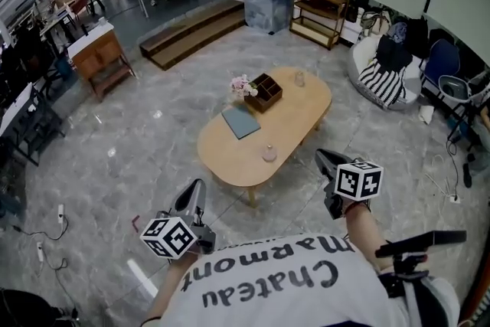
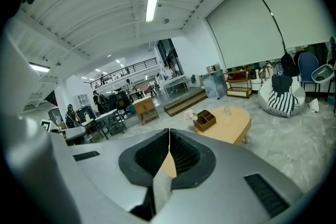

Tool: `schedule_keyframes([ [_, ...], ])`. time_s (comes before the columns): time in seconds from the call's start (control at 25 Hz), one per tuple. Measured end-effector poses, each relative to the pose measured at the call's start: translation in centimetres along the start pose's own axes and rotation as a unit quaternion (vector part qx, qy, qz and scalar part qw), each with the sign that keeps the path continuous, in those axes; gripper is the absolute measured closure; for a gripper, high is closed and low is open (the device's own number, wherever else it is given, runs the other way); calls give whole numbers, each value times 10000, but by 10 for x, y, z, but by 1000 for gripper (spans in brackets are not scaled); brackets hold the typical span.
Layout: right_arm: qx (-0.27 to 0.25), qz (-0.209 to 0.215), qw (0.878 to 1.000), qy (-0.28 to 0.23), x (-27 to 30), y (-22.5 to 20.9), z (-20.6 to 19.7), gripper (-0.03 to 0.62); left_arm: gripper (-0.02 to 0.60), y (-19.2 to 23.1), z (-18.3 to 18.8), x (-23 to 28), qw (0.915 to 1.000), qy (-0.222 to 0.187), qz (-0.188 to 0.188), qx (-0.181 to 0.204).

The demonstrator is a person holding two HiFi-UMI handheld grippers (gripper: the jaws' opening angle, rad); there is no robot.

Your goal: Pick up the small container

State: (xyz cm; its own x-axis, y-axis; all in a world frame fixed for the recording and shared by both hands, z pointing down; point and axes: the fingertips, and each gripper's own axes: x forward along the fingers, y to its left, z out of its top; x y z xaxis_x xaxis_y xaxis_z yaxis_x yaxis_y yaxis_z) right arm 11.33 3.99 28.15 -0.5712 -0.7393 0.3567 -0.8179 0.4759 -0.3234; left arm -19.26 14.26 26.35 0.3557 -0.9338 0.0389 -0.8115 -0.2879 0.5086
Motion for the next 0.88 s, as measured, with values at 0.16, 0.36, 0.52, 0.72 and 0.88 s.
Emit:
schedule_keyframes([
  [0.16, -11, -52, 10000, -64, 17, -4, 9, 580, 568, 18, 7, 15, 10000, -55, -8, -66],
  [0.36, 451, 62, 9988, -159, 36, -16, 3, 580, 568, 42, -6, 48, 9995, 58, 53, -300],
  [0.52, 1001, 542, 9909, -723, 37, -22, 4, 580, 568, 45, -28, 85, 9982, 369, -32, -481],
  [0.72, 1774, 907, 9764, -828, 72, -66, -8, 580, 568, 36, -43, 136, 9973, 374, -389, -503],
  [0.88, 2082, 862, 9740, -243, 133, -107, -21, 580, 568, 32, -49, 166, 9978, 197, -303, -551],
])
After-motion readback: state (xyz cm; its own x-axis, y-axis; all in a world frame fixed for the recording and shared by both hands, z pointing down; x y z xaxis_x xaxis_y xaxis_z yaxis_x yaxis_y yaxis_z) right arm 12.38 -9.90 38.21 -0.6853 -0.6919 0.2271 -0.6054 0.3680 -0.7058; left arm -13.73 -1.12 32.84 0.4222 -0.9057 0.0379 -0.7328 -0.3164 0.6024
